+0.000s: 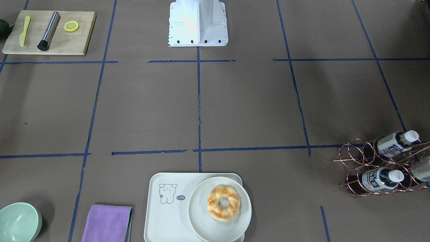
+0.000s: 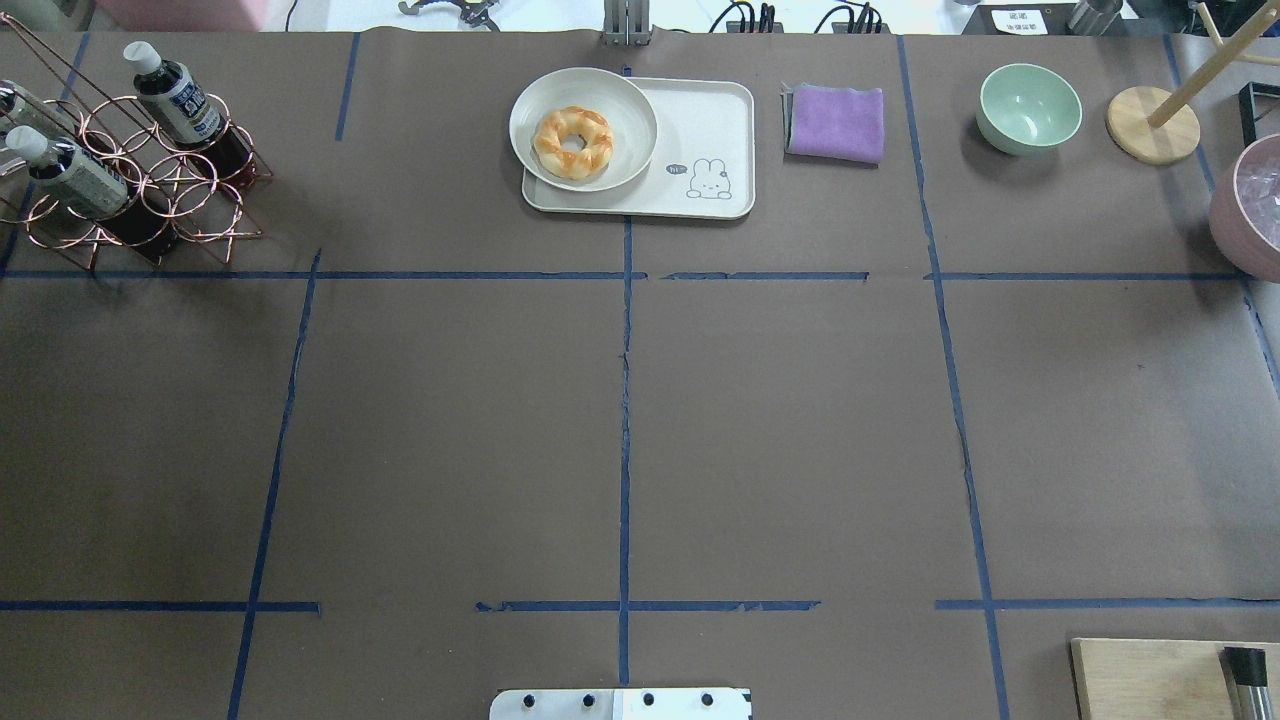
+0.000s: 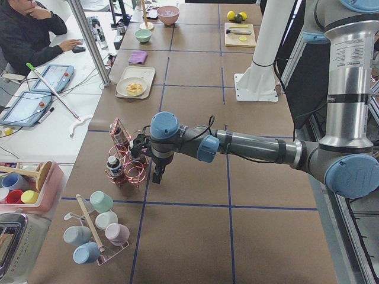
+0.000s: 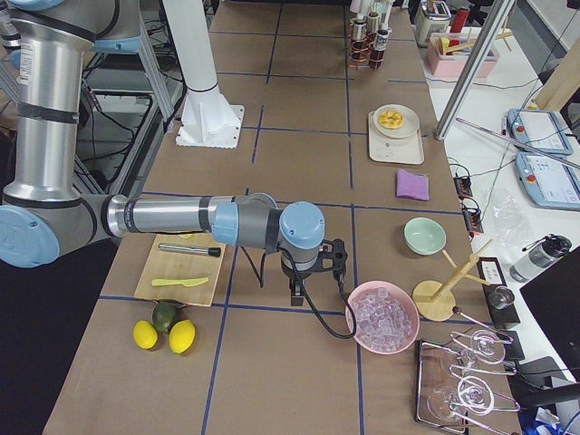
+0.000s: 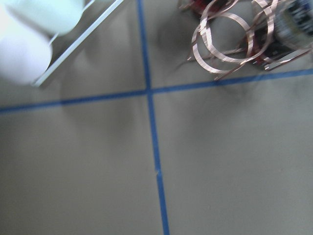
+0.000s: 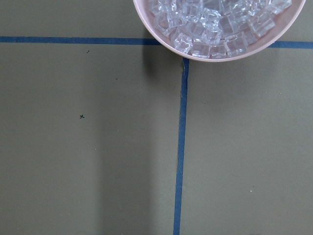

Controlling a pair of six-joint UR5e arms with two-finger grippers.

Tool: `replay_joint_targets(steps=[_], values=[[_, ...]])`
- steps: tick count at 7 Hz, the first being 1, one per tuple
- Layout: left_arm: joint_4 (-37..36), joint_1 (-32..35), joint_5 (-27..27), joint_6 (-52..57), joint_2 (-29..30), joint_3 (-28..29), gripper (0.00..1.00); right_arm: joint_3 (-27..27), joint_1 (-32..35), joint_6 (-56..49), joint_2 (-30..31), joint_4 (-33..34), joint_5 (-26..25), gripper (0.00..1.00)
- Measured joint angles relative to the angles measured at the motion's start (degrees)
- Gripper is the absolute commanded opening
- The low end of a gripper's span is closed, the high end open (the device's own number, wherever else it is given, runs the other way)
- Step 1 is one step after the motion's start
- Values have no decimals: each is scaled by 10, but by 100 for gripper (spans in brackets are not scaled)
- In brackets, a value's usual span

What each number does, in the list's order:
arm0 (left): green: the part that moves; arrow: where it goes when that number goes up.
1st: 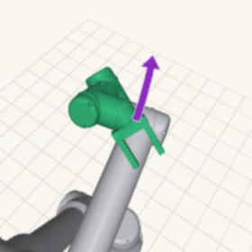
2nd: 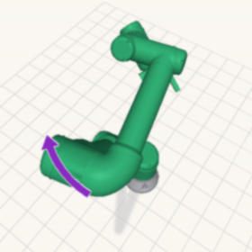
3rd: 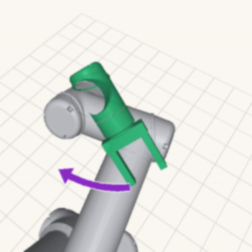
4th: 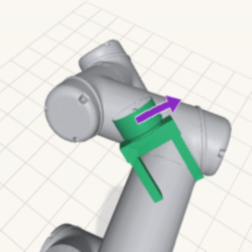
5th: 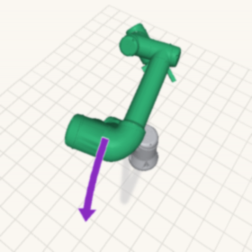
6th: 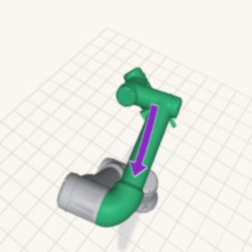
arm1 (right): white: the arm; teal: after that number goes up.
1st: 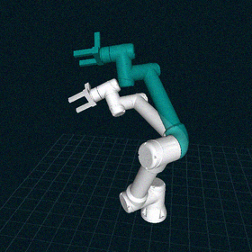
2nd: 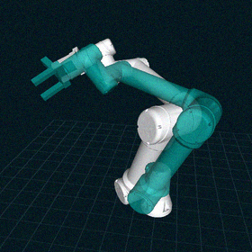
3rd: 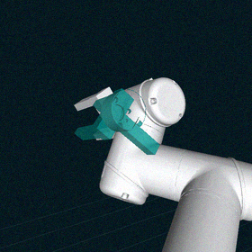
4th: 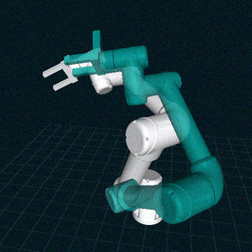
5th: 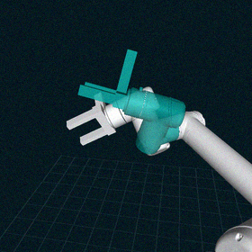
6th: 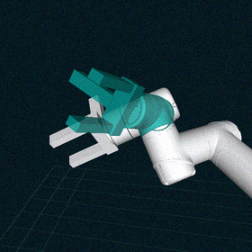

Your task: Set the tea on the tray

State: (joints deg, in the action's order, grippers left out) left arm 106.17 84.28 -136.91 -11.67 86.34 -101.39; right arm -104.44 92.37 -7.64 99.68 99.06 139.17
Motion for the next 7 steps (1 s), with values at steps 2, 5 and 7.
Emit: replay_joint_targets(steps=[2, 5, 7], values=[[123, -39, 5, -136, 1, -3, 100, -4, 1, -1, -2, 0, 0, 100], [212, -101, 122, -270, 19, -14, 100, -11, 1, -1, -10, 0, -1, 100], [259, -143, 236, -305, 28, -5, 100, -12, 1, -1, -16, 0, -2, 100]])
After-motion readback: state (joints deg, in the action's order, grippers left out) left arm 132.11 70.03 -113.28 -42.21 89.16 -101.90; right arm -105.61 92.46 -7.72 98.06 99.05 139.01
